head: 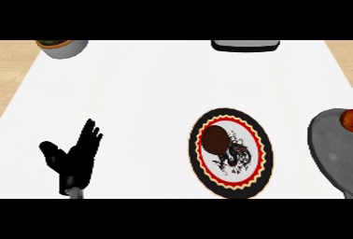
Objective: Pick the tomato from the plate and place it in the pan
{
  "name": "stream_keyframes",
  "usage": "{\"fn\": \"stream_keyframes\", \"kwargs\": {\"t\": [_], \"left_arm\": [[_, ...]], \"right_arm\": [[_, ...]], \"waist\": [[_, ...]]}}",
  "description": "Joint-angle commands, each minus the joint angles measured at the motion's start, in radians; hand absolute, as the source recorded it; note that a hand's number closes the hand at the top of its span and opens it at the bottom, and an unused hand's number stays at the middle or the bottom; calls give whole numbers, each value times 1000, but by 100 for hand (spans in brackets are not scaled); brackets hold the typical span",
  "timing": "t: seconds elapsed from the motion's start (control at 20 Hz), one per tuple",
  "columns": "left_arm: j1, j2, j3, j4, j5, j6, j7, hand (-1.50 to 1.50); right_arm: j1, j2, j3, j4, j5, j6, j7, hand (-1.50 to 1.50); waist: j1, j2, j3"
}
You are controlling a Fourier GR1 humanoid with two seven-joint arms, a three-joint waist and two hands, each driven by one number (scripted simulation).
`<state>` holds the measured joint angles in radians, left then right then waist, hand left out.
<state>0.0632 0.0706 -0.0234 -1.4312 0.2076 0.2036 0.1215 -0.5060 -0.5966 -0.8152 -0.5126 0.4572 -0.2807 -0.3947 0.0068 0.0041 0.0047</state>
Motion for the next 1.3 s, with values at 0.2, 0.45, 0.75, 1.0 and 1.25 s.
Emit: {"fn": "stream_keyframes", "kwargs": {"t": [0.2, 0.45, 0.75, 1.0, 1.25], "left_arm": [[-9, 8, 16, -15, 11, -6, 11, 0], [20, 9, 22, -19, 3, 1, 3, 0], [-47, 19, 56, 37, 11, -14, 3, 0], [18, -30, 0, -24, -27, 24, 1, 0], [-28, -26, 20, 71, -32, -2, -48, 0]], "right_arm": [[115, -71, -154, 35, -256, 364, -130, -150], [258, -56, -173, -54, -356, 619, -185, -150], [431, 49, -134, -303, -429, 680, -156, -150], [589, 172, -183, -656, -545, 704, 44, -150], [706, 293, -172, -802, -542, 665, 40, -150]], "waist": [[-17, -6, -4], [-25, -9, -6], [-16, -6, -6], [-16, -7, -6], [-14, -5, -6]]}}
